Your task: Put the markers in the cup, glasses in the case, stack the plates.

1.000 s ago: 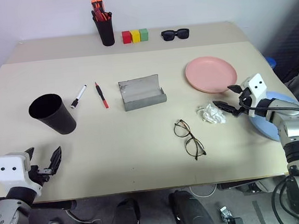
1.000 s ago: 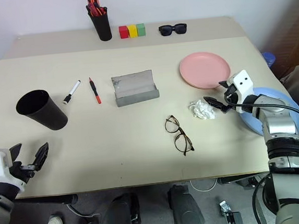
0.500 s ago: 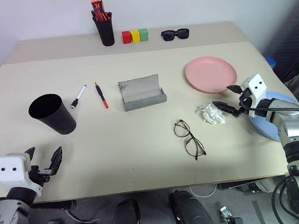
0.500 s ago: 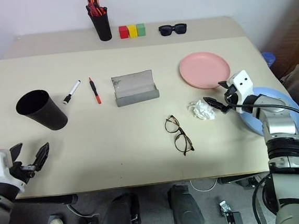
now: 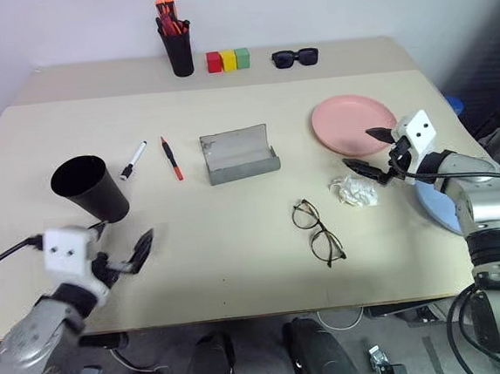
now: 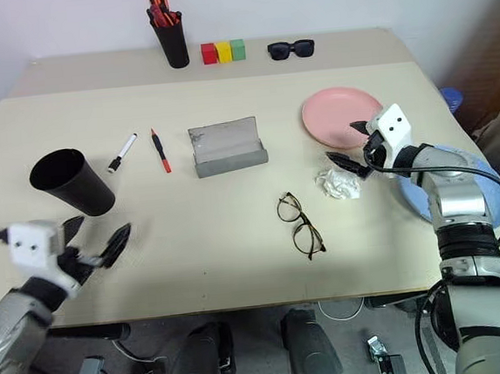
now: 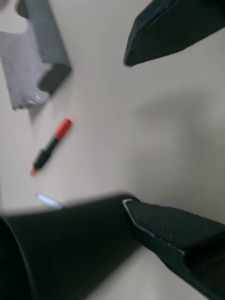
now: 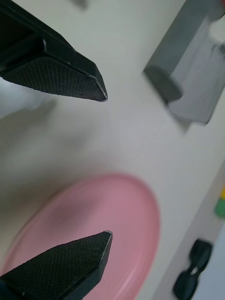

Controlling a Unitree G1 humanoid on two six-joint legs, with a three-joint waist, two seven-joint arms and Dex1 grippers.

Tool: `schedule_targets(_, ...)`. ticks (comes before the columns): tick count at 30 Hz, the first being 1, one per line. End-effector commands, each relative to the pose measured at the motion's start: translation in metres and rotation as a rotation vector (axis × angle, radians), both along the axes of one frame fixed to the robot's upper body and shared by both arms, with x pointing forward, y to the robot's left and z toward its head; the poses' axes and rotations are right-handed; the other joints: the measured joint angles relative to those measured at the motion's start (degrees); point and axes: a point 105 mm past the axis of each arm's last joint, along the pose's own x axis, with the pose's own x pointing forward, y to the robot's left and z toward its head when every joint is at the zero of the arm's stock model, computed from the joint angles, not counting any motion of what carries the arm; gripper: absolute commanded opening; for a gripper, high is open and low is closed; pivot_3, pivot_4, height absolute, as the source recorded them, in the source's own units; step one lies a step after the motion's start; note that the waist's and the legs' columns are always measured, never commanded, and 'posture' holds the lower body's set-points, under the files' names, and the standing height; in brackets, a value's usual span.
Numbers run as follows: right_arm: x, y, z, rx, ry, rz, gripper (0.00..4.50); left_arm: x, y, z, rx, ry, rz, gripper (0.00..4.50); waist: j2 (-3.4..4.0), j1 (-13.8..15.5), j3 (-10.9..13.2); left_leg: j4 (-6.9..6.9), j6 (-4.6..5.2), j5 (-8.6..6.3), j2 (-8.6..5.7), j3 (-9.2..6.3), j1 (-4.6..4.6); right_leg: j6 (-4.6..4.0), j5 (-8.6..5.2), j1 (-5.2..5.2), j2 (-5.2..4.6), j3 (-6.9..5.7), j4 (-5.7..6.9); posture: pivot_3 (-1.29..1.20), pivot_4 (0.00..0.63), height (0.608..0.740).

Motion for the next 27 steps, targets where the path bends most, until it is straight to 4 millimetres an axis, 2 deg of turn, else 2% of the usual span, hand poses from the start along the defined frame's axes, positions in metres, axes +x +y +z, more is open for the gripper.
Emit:
schedule_targets(1,-0.009,0.027,0.015,0.003,-0.058,0.082,4.5,0.03,-0.002,0.0,-0.042,0.031,0.138,4.47,0.04,0.29,-0.02,0.01,0.0,0.0,-0.02,-0.04,0.0,0.06,0.04,0.04,-0.01,-0.02,0.01,0.0,0.15,0.732)
schedule_targets(4,-0.017,0.05,0.022,0.014,-0.073,0.143,4.5,0.063,-0.023,0.005,-0.117,0.054,0.154,4.47,0.03,0.51,-0.02,0.1,0.0,0.0,-0.02,-0.21,-0.03,0.12,0.1,0.03,0.04,-0.05,0.05,0.0,0.15,0.732)
schedule_targets(6,-0.022,0.062,0.022,0.002,-0.079,0.164,4.5,0.074,-0.027,0.006,-0.139,0.07,0.179,4.47,0.0,0.53,-0.03,0.1,0.0,0.0,-0.05,-0.28,-0.04,0.17,0.13,0.02,0.04,-0.03,0.04,0.0,0.15,0.732)
schedule_targets(10,-0.049,0.122,0.018,0.044,-0.064,0.35,4.5,0.123,-0.046,-0.002,-0.129,0.186,0.293,4.47,-0.07,1.3,-0.04,0.09,-0.01,0.01,-0.07,-0.34,-0.05,0.13,0.15,0.02,0.09,-0.13,0.07,0.0,0.15,0.732)
schedule_targets(13,-0.069,0.153,0.01,0.084,-0.034,0.421,4.5,0.141,-0.05,-0.004,-0.147,0.231,0.349,4.47,-0.06,1.41,-0.04,0.08,-0.05,0.03,-0.08,-0.48,-0.09,0.08,0.19,0.02,0.13,-0.26,0.07,0.0,0.15,0.732)
schedule_targets(19,-0.084,0.182,-0.003,0.115,0.005,0.449,4.5,0.173,-0.061,-0.001,-0.122,0.266,0.377,4.47,-0.09,1.5,-0.03,0.11,-0.1,0.06,-0.15,-0.43,-0.18,0.1,0.2,-0.03,0.05,-0.27,0.01,0.0,0.15,0.732)
schedule_targets(21,-0.086,0.189,-0.004,0.131,0.009,0.45,4.5,0.183,-0.06,0.001,-0.124,0.279,0.405,4.47,-0.11,1.65,-0.02,0.11,-0.11,0.07,-0.15,-0.46,-0.18,0.1,0.2,-0.04,0.06,-0.3,0.04,0.0,0.15,0.732)
schedule_targets(27,-0.088,0.193,-0.006,0.138,0.008,0.452,4.5,0.2,-0.066,0.005,-0.114,0.34,0.407,4.47,-0.11,1.84,-0.02,0.09,-0.12,0.07,-0.19,-0.49,-0.23,0.11,0.2,-0.04,0.04,-0.34,-0.02,0.0,0.15,0.732)
